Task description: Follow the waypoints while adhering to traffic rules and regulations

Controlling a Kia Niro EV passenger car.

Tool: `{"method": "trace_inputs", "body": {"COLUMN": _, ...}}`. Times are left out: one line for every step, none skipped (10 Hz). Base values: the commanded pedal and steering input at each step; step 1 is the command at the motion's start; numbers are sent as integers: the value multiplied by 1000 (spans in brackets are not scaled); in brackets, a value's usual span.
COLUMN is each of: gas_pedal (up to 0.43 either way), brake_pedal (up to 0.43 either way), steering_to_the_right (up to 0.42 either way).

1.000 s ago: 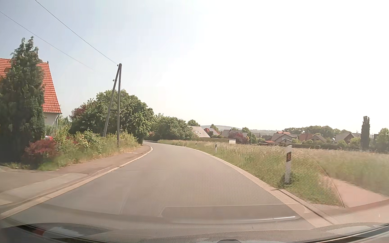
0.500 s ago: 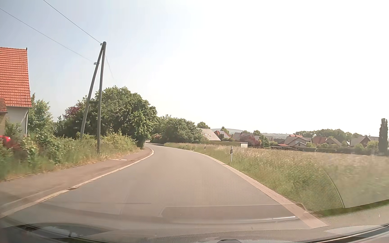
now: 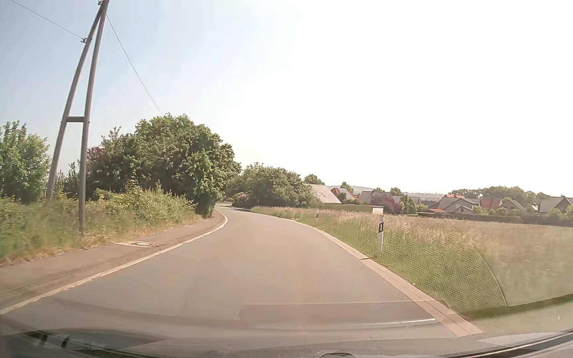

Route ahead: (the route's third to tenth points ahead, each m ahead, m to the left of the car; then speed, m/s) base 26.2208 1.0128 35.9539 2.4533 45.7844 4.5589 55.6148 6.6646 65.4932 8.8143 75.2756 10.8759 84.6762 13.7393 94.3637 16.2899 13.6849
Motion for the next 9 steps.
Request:
{"method": "trace_inputs", "body": {"gas_pedal": 130, "brake_pedal": 0, "steering_to_the_right": -24}}
{"method": "trace_inputs", "body": {"gas_pedal": 130, "brake_pedal": 0, "steering_to_the_right": -24}}
{"method": "trace_inputs", "body": {"gas_pedal": 130, "brake_pedal": 0, "steering_to_the_right": -24}}
{"method": "trace_inputs", "body": {"gas_pedal": 130, "brake_pedal": 0, "steering_to_the_right": -24}}
{"method": "trace_inputs", "body": {"gas_pedal": 130, "brake_pedal": 0, "steering_to_the_right": -24}}
{"method": "trace_inputs", "body": {"gas_pedal": 130, "brake_pedal": 0, "steering_to_the_right": -23}}
{"method": "trace_inputs", "body": {"gas_pedal": 138, "brake_pedal": 0, "steering_to_the_right": -23}}
{"method": "trace_inputs", "body": {"gas_pedal": 138, "brake_pedal": 0, "steering_to_the_right": -23}}
{"method": "trace_inputs", "body": {"gas_pedal": 138, "brake_pedal": 0, "steering_to_the_right": -23}}
